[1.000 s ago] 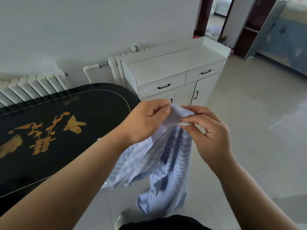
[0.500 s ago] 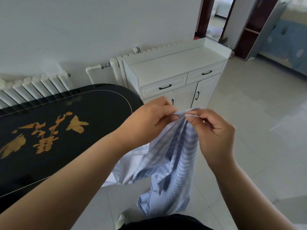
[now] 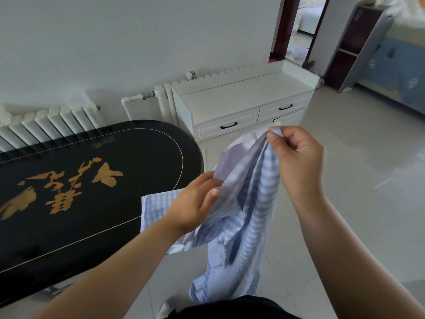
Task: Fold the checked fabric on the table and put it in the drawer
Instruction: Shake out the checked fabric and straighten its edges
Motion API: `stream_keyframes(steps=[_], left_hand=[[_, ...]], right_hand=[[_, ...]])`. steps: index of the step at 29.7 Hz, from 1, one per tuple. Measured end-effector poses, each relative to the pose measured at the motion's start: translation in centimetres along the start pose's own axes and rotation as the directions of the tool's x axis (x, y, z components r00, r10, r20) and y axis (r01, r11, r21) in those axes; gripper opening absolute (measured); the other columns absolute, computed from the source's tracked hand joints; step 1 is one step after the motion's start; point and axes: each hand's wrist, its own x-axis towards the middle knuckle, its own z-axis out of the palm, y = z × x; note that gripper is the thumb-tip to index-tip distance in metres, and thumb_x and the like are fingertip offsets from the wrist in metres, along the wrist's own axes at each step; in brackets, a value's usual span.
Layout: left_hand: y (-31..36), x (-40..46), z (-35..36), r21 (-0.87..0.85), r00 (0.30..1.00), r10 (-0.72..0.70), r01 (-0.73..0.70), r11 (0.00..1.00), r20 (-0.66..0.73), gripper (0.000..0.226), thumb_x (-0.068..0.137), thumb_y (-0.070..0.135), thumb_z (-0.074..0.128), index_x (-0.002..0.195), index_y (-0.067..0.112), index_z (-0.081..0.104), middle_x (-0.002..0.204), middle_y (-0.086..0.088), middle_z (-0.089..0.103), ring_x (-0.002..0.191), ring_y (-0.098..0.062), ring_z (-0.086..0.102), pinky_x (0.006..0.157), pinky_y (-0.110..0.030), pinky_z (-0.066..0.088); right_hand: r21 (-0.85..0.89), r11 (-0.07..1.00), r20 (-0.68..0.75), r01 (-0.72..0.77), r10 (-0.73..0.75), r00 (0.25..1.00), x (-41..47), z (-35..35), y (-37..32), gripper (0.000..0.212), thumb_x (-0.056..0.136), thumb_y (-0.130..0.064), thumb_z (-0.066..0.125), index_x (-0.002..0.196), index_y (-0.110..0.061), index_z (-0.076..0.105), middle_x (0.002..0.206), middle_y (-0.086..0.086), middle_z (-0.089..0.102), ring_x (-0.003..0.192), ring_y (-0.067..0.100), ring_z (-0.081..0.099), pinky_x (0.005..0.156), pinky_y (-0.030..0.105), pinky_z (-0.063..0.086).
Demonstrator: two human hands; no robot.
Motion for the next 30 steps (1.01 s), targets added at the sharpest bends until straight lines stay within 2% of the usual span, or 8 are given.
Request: stream_keyframes(steps=[2, 4, 7, 15, 18, 22, 27, 30], left_hand=[[-0.4, -0.3, 1.0, 0.022, 0.993, -0.084, 0.082, 0.996, 0.089, 0.064, 0.090, 0.068, 0.026, 0.128, 0.023, 0.052, 0.139, 0.008, 0.042, 0.122, -0.011, 0.046, 0.096, -0.033, 0.043], [-1.4, -0.3, 2.2, 0.310, 0.972, -0.206, 0.161, 0.937, 0.118, 0.077, 0.083, 0.074, 0.036, 0.141, 0.025, 0.037, 0.152, 0.004, 0.031, 0.137, -0.019, 0.033, 0.109, -0.037, 0.029], [-2.6, 0.2, 3.2, 0.468, 0.943, -0.331, 0.272, 0.841, 0.047, 0.071, 0.090, 0.057, 0.046, 0.149, 0.021, 0.025, 0.160, 0.007, 0.011, 0.143, -0.020, 0.024, 0.112, -0.037, 0.025], [-2.0, 5.4, -0.3, 0.580, 0.962, -0.268, 0.188, 0.793, 0.054, 0.042, 0.100, 0.028, 0.041, 0.142, 0.020, 0.041, 0.153, 0.005, 0.034, 0.111, -0.025, 0.059, 0.082, -0.036, 0.047], [0.7, 9.3, -4.1, 0.710, 0.984, -0.137, 0.018, 0.704, 0.110, 0.025, 0.100, 0.031, 0.042, 0.112, 0.016, 0.058, 0.108, -0.006, 0.067, 0.084, -0.028, 0.063, 0.070, -0.037, 0.050], [4.6, 12.3, -5.4, 0.572, 0.916, -0.140, -0.110, 0.813, 0.375, 0.034, 0.095, 0.043, 0.050, 0.072, 0.018, 0.049, 0.064, 0.004, 0.049, 0.063, -0.018, 0.048, 0.055, -0.027, 0.033], [3.9, 11.9, -2.3, 0.488, 0.805, -0.296, 0.009, 0.873, 0.514, 0.028, 0.082, 0.036, 0.067, 0.099, 0.015, 0.062, 0.094, -0.003, 0.065, 0.089, -0.023, 0.060, 0.081, -0.036, 0.049], [1.8, 11.5, -0.2, 0.531, 0.769, -0.363, 0.036, 0.846, 0.526, 0.027, 0.083, 0.034, 0.064, 0.095, 0.010, 0.063, 0.093, -0.006, 0.066, 0.086, -0.023, 0.061, 0.076, -0.033, 0.047]], right_hand=[[-0.009, 1.000, -0.009, -0.010, 0.010, 1.000, 0.5, 0.2, 0.2, 0.011, 0.085, -0.014, 0.068, 0.078, -0.024, 0.065, 0.068, -0.019, 0.062, 0.059, -0.006, 0.054, 0.064, 0.015, 0.043], [0.001, 1.000, -0.020, -0.018, 0.018, 1.000, 0.8, 0.3, 0.2, 0.014, 0.084, -0.014, 0.068, 0.076, -0.025, 0.065, 0.061, -0.021, 0.062, 0.057, -0.008, 0.052, 0.062, 0.013, 0.042], [0.022, 1.000, -0.021, -0.019, 0.019, 1.000, 1.3, 0.2, 0.4, 0.013, 0.084, -0.013, 0.068, 0.078, -0.024, 0.066, 0.061, -0.033, 0.061, 0.060, -0.010, 0.054, 0.064, 0.009, 0.041], [-0.046, 0.998, -0.105, -0.043, 0.038, 0.994, 3.7, -3.0, 3.0, 0.007, 0.084, -0.019, 0.067, 0.084, -0.014, 0.072, 0.058, -0.027, 0.060, 0.056, -0.012, 0.051, 0.060, 0.006, 0.036], [-0.049, 0.983, -0.146, -0.175, 0.166, 0.975, 5.3, -5.5, 5.5, 0.015, 0.085, -0.020, 0.066, 0.075, -0.009, 0.065, 0.061, -0.007, 0.052, 0.056, -0.002, 0.043, 0.060, 0.022, 0.037], [0.067, 0.965, -0.238, -0.255, 0.264, 0.935, 7.1, -7.7, 6.5, 0.020, 0.084, -0.018, 0.068, 0.078, 0.000, 0.064, 0.071, 0.005, 0.050, 0.067, 0.014, 0.044, 0.064, 0.031, 0.039], [0.032, 0.996, -0.278, -0.081, 0.087, 0.957, 9.8, -10.0, 4.7, 0.040, 0.082, -0.024, 0.063, 0.082, 0.015, 0.054, 0.070, 0.019, 0.050, 0.069, 0.019, 0.042, 0.065, 0.033, 0.038], [-0.061, 0.997, -0.204, -0.047, 0.034, 0.978, 9.6, -9.9, 4.3, 0.031, 0.084, -0.018, 0.065, 0.078, 0.012, 0.057, 0.067, 0.021, 0.051, 0.065, 0.017, 0.042, 0.062, 0.029, 0.038]])
